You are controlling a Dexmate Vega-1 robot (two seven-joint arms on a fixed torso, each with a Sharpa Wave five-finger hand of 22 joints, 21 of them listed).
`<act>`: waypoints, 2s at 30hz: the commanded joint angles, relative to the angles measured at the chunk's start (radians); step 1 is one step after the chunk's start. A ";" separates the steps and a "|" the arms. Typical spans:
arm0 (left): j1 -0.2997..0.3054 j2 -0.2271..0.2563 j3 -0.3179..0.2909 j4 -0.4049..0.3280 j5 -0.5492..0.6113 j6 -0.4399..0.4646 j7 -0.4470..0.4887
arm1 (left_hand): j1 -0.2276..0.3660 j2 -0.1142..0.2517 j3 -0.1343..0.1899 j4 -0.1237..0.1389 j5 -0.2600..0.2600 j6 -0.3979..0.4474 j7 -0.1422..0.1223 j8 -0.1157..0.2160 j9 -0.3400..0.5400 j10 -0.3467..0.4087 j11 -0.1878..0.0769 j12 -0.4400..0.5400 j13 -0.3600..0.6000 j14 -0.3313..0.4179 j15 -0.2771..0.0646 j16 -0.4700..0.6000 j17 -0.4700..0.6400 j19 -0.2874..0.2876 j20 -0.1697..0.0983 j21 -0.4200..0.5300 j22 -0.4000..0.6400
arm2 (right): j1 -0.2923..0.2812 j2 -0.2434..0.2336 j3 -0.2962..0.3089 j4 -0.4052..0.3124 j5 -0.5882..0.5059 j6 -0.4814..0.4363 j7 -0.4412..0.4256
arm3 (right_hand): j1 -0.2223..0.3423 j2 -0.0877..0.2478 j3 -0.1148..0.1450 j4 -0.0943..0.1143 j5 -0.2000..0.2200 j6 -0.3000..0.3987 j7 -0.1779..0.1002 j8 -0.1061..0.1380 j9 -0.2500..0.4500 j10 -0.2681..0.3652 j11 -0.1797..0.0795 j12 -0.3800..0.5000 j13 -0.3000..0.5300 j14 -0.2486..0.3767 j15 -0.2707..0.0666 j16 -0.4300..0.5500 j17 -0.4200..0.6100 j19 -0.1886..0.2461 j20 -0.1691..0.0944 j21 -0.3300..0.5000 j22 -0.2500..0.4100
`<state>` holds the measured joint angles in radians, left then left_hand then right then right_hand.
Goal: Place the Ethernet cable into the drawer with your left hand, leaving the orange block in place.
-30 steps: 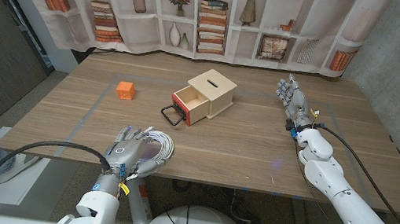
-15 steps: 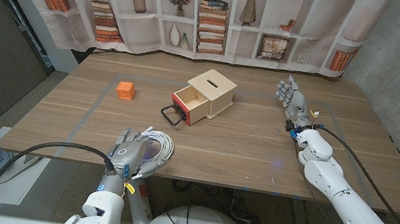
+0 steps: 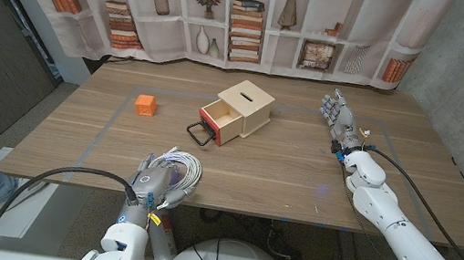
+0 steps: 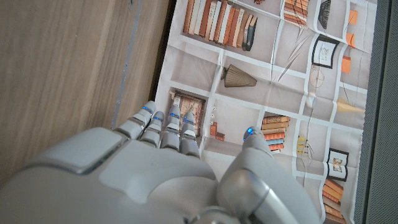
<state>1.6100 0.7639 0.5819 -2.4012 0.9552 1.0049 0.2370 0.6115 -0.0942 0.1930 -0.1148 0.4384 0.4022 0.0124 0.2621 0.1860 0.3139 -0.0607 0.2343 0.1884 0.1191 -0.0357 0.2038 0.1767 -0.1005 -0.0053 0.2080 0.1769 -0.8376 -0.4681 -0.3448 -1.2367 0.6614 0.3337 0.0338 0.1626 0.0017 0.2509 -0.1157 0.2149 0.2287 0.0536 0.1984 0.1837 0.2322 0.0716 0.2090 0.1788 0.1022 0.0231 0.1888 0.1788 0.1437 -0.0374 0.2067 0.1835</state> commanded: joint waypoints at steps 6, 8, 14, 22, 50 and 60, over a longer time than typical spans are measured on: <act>-0.047 -0.009 0.041 0.023 -0.019 0.023 -0.014 | 0.027 0.005 0.009 -0.008 0.006 0.014 0.005 -0.005 0.004 0.015 -0.005 0.005 0.002 0.014 -0.009 0.000 0.002 0.012 -0.002 0.007 0.003 | -0.015 -0.005 0.008 -0.005 0.005 0.004 -0.003 | 0.007 0.003 -0.004 0.001 -0.004 0.010 -0.004 -0.004 0.002 0.003 -0.003 -0.002 0.003 0.008 0.002 0.000 0.006 0.008 -0.025 -0.002 0.002; -0.053 -0.008 0.047 0.024 -0.020 0.025 -0.020 | 0.030 0.007 0.009 -0.009 0.006 0.015 0.004 -0.006 0.004 0.017 -0.007 0.005 0.002 0.017 -0.008 0.000 0.002 0.013 -0.001 0.007 0.003 | -0.018 -0.006 0.009 -0.006 0.007 0.004 -0.002 | 0.007 0.003 -0.005 0.001 -0.004 0.010 -0.005 -0.004 0.002 0.004 -0.003 -0.002 0.003 0.008 0.002 0.000 0.006 0.008 -0.025 -0.002 0.002; -0.066 -0.006 0.063 0.025 -0.017 0.042 -0.034 | 0.039 0.012 0.012 -0.011 0.007 0.021 0.004 -0.006 0.004 0.023 -0.006 0.005 0.002 0.024 -0.011 0.001 0.002 0.020 -0.003 0.008 0.003 | -0.024 -0.007 0.012 -0.009 0.011 0.006 -0.003 | 0.007 0.003 -0.005 0.001 -0.004 0.009 -0.006 -0.005 0.002 0.003 -0.003 -0.002 0.003 0.009 0.003 0.000 0.006 0.009 -0.024 -0.002 0.002; -0.096 -0.003 0.098 0.034 0.004 0.064 -0.061 | 0.066 0.026 0.021 -0.017 0.009 0.035 -0.007 -0.006 0.004 0.042 -0.020 0.006 0.002 0.037 -0.019 0.000 0.002 0.032 -0.004 0.009 0.003 | -0.028 -0.006 0.014 -0.003 0.014 0.010 0.000 | 0.006 0.004 -0.006 0.001 -0.004 0.007 -0.006 -0.005 0.002 0.003 -0.004 -0.002 0.003 0.011 0.003 0.000 0.006 0.009 -0.024 -0.002 0.002; -0.118 -0.062 0.080 0.062 -0.047 0.076 -0.023 | 0.500 0.201 0.216 -0.042 -0.240 0.380 -0.055 0.046 0.009 0.423 -0.104 -0.002 0.005 0.582 -0.112 0.044 0.003 0.616 -0.034 0.181 0.010 | -0.028 0.006 0.015 0.011 0.023 0.014 0.003 | 0.004 0.003 -0.009 0.002 -0.004 0.009 -0.008 -0.004 0.003 0.004 -0.007 -0.001 0.003 0.018 0.003 0.002 0.007 0.014 -0.023 -0.001 0.002; -0.069 -0.094 0.010 0.058 -0.118 0.002 0.079 | 0.567 0.176 0.276 -0.046 -0.258 0.485 -0.053 0.058 0.013 0.623 -0.096 0.002 0.009 0.827 -0.172 0.039 -0.002 0.837 -0.083 0.261 0.001 | -0.035 0.006 0.017 0.003 0.022 0.017 -0.005 | 0.004 0.004 -0.009 0.003 -0.004 0.010 -0.008 -0.004 0.003 0.006 -0.008 -0.001 0.004 0.019 0.002 0.002 0.007 0.014 -0.022 -0.001 0.002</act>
<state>1.5059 0.6918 0.6428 -2.3389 0.9027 1.0677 0.2491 1.1241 0.0429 0.4526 -0.1668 0.1804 0.8687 -0.0357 0.3170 0.1937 0.9037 -0.1401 0.2312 0.1959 0.9020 -0.1249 0.2404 0.1711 0.7147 -0.0660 0.4578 0.1752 -0.8685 -0.4638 -0.3284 -1.2297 0.6842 0.3471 0.0367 0.1625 0.0017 0.2442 -0.1144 0.2108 0.2339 0.0483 0.1984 0.1837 0.2359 0.0679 0.2090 0.1788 0.1128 0.0267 0.1888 0.1840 0.1511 -0.0376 0.2067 0.1835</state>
